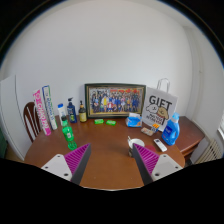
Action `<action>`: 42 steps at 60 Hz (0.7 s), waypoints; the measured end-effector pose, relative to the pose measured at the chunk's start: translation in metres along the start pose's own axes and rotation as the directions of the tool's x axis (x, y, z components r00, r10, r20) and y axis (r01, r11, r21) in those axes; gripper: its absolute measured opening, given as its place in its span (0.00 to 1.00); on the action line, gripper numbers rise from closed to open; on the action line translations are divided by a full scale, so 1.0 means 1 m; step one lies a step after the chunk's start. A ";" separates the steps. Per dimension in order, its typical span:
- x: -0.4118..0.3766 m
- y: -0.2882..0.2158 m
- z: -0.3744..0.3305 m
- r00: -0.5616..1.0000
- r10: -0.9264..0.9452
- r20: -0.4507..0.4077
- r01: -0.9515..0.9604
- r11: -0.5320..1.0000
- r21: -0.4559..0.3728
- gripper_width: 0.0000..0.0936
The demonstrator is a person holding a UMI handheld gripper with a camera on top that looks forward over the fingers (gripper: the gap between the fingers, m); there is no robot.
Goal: Pour water
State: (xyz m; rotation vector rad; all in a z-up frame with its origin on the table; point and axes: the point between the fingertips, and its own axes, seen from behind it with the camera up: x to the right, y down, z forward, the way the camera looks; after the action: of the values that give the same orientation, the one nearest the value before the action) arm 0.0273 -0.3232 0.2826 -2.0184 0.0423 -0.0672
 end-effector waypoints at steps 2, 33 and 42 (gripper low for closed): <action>-0.002 0.002 0.001 1.000 0.000 0.002 0.000 1.000 -0.004 0.91; -0.206 0.031 0.131 0.977 -0.023 0.212 0.020 1.000 0.016 0.91; -0.254 0.043 0.208 0.983 -0.003 0.185 -0.007 0.999 0.049 0.91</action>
State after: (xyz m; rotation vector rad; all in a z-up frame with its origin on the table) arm -0.2120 -0.1393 0.1467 -1.9668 -0.0750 0.1202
